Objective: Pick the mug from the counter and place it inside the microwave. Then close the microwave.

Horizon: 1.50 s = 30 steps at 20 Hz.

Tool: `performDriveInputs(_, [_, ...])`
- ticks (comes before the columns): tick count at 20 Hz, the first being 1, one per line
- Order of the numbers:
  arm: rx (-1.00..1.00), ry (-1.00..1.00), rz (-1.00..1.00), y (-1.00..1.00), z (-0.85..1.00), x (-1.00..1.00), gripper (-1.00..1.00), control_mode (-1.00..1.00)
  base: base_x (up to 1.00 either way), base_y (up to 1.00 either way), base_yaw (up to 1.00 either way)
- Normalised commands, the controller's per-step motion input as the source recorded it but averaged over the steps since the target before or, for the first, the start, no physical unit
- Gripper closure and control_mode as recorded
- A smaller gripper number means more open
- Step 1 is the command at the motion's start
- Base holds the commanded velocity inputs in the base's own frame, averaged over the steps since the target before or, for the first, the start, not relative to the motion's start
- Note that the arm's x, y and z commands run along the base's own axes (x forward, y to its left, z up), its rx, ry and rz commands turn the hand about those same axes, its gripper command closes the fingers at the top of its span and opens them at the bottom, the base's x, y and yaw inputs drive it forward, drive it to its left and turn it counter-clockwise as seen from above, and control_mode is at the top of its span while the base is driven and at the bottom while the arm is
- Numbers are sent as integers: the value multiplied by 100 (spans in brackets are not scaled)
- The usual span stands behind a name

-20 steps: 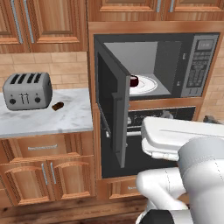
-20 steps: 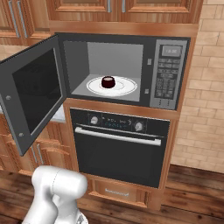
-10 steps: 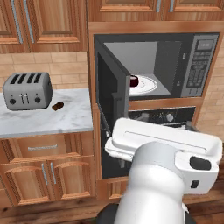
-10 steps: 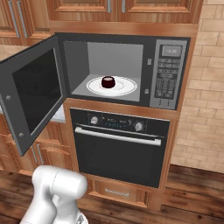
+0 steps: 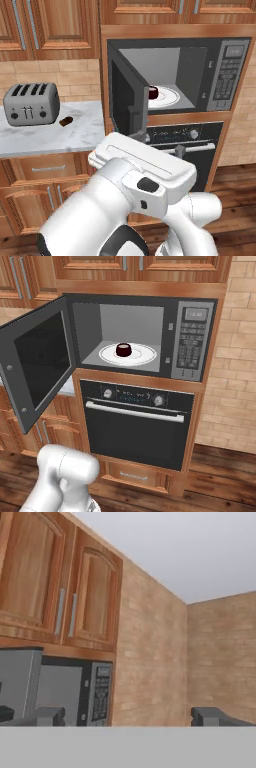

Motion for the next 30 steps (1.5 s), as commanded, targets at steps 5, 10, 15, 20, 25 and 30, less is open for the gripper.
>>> performDriveInputs(5, [0,0,-31,35,-21,35,-100,-100,0,0,0])
performDriveInputs(10, [0,0,-23,29,-9,18,-100,-100,0,0,0])
performDriveInputs(15, [0,0,-3,16,-27,10,-100,-100,0,0,0])
performDriveInputs(20, [0,0,0,5,-47,43,-100,-100,0,0,0])
performDriveInputs(25, [0,5,0,10,-32,49,-100,-100,0,0,0])
performDriveInputs(30, [-2,9,-1,24,-16,35,-100,-100,0,0,0])
